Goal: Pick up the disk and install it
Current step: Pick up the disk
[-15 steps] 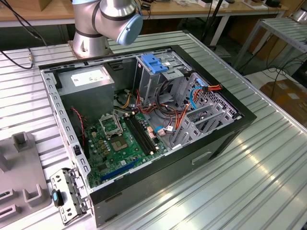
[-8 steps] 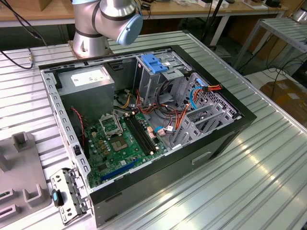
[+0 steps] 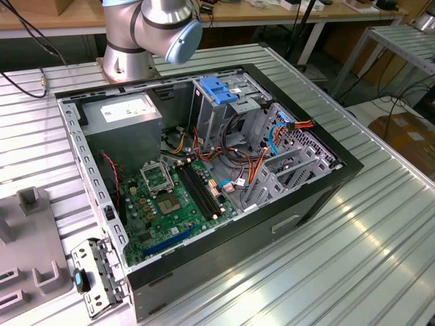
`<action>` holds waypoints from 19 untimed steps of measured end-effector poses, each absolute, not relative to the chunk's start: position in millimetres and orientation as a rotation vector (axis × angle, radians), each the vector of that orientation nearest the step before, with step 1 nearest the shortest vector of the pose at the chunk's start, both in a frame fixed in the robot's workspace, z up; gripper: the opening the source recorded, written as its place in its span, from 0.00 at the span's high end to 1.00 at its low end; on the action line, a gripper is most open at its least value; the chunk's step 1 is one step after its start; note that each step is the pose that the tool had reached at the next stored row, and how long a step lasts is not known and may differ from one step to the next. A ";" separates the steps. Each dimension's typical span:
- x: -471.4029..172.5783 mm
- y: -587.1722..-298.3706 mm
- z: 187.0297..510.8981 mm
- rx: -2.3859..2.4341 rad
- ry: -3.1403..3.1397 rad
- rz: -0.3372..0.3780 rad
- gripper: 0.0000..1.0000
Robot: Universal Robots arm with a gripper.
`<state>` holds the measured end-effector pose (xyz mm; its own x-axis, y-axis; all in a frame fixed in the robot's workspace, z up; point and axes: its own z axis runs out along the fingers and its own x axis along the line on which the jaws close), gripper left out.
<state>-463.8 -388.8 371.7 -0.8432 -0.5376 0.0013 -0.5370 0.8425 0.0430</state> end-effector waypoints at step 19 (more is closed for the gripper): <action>-463.8 -389.4 371.7 1.029 -2.951 -0.063 0.89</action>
<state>-463.8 -389.4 371.7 -0.7831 -0.6219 0.0013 -0.6213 0.7824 0.0430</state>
